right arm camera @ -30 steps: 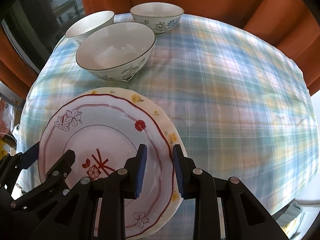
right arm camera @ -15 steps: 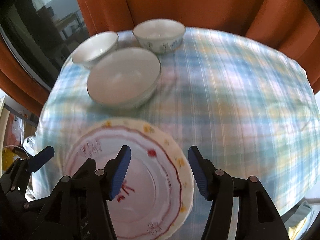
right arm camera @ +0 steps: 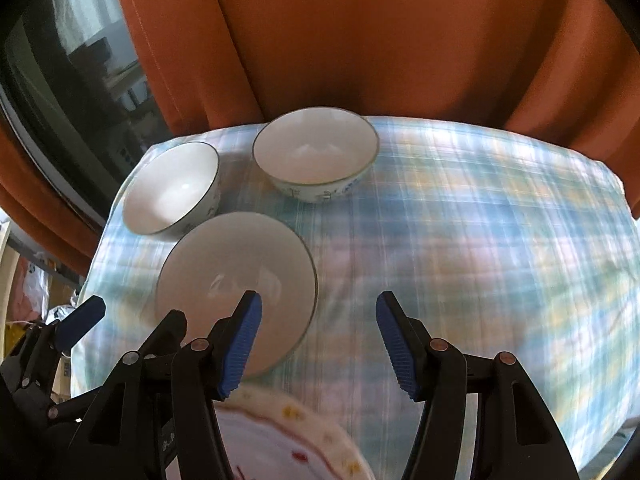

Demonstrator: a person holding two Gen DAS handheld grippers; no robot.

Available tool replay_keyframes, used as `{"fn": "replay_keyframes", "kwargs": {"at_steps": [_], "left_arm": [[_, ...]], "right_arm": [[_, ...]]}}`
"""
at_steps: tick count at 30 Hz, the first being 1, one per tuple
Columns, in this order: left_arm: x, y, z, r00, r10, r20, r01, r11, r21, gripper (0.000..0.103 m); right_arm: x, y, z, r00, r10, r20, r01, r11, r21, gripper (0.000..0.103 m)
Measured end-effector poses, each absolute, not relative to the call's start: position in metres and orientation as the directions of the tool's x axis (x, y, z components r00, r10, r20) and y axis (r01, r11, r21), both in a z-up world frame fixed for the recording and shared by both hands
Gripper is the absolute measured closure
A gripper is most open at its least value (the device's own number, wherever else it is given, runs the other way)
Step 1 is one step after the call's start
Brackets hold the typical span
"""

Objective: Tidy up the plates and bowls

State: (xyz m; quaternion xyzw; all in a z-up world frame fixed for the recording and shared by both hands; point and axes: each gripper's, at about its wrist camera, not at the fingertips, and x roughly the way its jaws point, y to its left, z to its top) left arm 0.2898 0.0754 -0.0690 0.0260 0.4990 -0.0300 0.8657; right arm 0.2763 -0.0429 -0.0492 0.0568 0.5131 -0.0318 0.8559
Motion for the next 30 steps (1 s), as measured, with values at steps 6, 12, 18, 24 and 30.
{"fn": "replay_keyframes", "kwargs": {"at_steps": [6,12,18,24,30], "left_arm": [[0.312,0.068,-0.09,0.46,-0.015,-0.888,0.073,0.997,0.021,0.053],[0.324,0.061,-0.101,0.433,-0.012,-0.901,0.079,0.997,0.024,0.071],[0.324,0.062,-0.101,0.441,0.007,-0.897,0.061,0.997,0.038,0.08],[0.319,0.062,-0.092,0.454,-0.013,-0.891,0.081,0.996,0.027,0.08],[0.304,0.053,-0.072,0.488,-0.052,-0.871,0.131,0.991,0.014,0.08]], "right_arm": [[0.306,-0.042,-0.073,0.44,0.04,-0.897,0.077,0.994,0.082,0.053],[0.323,-0.039,-0.091,0.418,0.083,-0.905,0.058,0.991,0.117,0.077],[0.327,-0.041,-0.095,0.414,0.084,-0.906,0.058,0.991,0.118,0.081],[0.323,-0.04,-0.088,0.42,0.063,-0.905,0.065,0.993,0.099,0.081],[0.307,-0.044,-0.067,0.448,0.017,-0.894,0.094,0.993,0.066,0.081]]}}
